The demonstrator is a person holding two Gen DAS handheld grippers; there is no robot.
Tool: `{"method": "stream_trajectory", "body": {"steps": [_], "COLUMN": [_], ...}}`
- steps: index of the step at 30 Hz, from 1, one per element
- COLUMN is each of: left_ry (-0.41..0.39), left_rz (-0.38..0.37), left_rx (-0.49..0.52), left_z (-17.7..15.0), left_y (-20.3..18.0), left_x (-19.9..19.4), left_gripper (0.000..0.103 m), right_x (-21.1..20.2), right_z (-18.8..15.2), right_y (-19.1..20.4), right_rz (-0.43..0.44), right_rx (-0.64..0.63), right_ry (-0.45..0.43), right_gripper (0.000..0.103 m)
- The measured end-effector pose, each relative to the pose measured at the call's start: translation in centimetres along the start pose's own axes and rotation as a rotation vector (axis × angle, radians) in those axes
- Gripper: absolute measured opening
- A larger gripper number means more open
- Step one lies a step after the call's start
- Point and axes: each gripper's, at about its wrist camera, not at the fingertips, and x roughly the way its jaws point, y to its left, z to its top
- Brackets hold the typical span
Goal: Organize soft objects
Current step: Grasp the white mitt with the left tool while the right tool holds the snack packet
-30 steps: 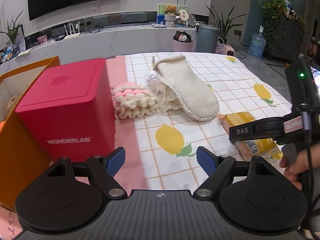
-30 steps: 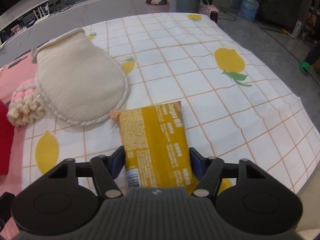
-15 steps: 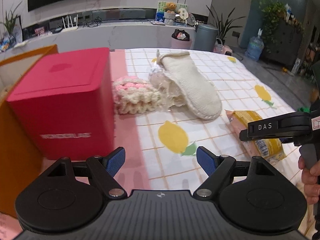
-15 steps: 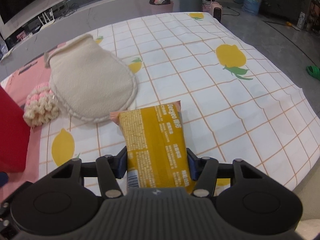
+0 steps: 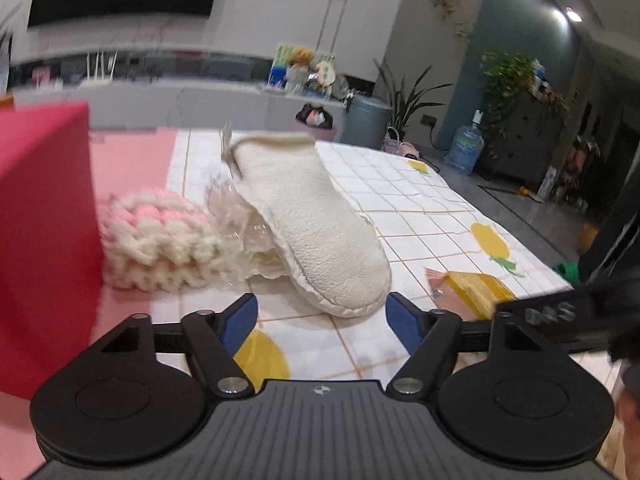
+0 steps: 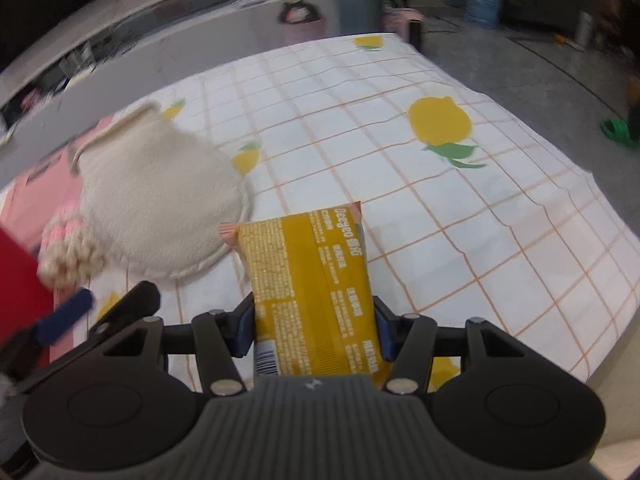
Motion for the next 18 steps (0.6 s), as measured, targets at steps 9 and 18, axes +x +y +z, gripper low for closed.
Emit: {"method": "stream_trajectory", "body": {"steps": [9,18], "left_ry": [-0.004,0.026], "left_rz": [-0.026,-0.109], "left_rx": [-0.1,-0.088], "left_z": [0.7,-1.5], "left_y": [1.0,1.9], "left_x": [1.2,-3.6], "left_gripper": [0.018,0.006], "right_x": [1.0,1.0], "right_z": [0.1,0.1], "right_y": [-0.3,-0.3], "right_rz": [-0.007,0.01], "right_rx": [0.011,0.005], "right_ry": [0.03,0.03], "right_gripper": [0.056,0.056]}}
